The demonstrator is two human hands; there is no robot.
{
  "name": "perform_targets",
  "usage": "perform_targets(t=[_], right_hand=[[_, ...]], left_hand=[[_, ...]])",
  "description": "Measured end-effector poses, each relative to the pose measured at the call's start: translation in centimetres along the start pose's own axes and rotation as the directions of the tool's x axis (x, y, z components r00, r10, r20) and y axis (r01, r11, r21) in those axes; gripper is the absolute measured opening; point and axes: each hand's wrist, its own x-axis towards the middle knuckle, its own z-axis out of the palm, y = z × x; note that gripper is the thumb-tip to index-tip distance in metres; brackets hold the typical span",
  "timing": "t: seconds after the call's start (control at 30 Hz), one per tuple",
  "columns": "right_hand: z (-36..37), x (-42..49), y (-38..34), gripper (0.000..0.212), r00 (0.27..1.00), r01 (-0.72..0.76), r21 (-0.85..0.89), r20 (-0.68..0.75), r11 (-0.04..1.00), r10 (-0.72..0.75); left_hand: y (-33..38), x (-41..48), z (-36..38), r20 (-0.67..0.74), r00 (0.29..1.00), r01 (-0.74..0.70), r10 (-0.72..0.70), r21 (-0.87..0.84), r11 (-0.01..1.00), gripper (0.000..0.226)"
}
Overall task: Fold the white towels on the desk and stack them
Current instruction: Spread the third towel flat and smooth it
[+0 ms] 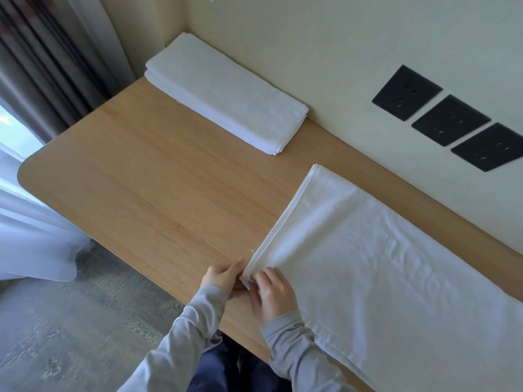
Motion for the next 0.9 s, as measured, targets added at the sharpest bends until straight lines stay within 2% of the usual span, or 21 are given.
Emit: perform_targets(t=[0.03, 0.1, 0.17, 0.2, 0.27, 0.33, 0.4, 0.5, 0.6, 0.7, 0.9], right_hand=[[0.1, -0.1, -0.1, 0.022, 0.999, -0.008, 0.02, 0.032, 1.0, 0.007], [-0.1, -0.2, 0.1, 0.018, 0.991, -0.049, 0.109, 0.133, 0.993, 0.034], [-0.8, 0.2, 1.2, 0.006, 0.964, -0.17, 0.263, 0.243, 0.95, 0.105], [-1.6, 0.9, 2.2, 0.011, 0.942, -0.266, 0.335, 0.29, 0.904, 0.169], [-4.1, 3.6, 5.2, 0.019, 0.926, -0.365, 0.391, 0.246, 0.845, 0.285], [-6.8, 7.8, 8.7, 0.022, 0.946, -0.325, 0.266, 0.1, 0.907, 0.31], [-8.7, 12.6, 11.6, 0.031, 0.962, -0.267, 0.083, 0.086, 0.96, 0.26], [-9.6, 19.0, 14.5, 0.046, 0.946, -0.17, -0.091, 0.264, 0.981, 0.188], [-9.1, 23.1, 16.1, 0.053, 0.882, -0.026, -0.276, 0.446, 0.961, 0.152], [-8.9, 24.9, 16.6, 0.045, 0.806, 0.04, -0.348, 0.566, 0.937, 0.176], [-9.6, 27.8, 16.0, 0.008, 0.693, 0.102, -0.42, 0.68, 0.902, 0.238]], left_hand=[[0.0, 0.0, 0.0, -0.005, 0.999, -0.042, 0.043, 0.093, 0.995, 0.03], [-0.1, 0.0, 0.1, -0.005, 0.986, -0.156, 0.166, 0.307, 0.939, 0.017], [-0.3, -0.2, 0.3, -0.018, 0.96, -0.241, 0.28, 0.46, 0.855, 0.006], [-0.5, -0.1, 0.4, -0.028, 0.941, -0.277, 0.337, 0.507, 0.816, 0.009], [-0.9, -0.1, 0.8, -0.056, 0.899, -0.332, 0.434, 0.558, 0.76, 0.013], [-1.2, 0.0, 1.0, -0.069, 0.871, -0.363, 0.486, 0.575, 0.733, 0.015], [-1.2, 0.0, 1.1, -0.075, 0.866, -0.367, 0.495, 0.578, 0.729, 0.016], [-1.1, 0.2, 0.9, -0.073, 0.867, -0.368, 0.493, 0.575, 0.731, 0.017], [-1.2, 0.4, 0.6, -0.065, 0.869, -0.367, 0.491, 0.581, 0.727, 0.016], [-1.4, 0.4, 0.6, -0.072, 0.864, -0.373, 0.499, 0.575, 0.729, 0.016], [-1.3, 0.3, 0.4, -0.091, 0.888, -0.332, 0.45, 0.55, 0.766, 0.022]])
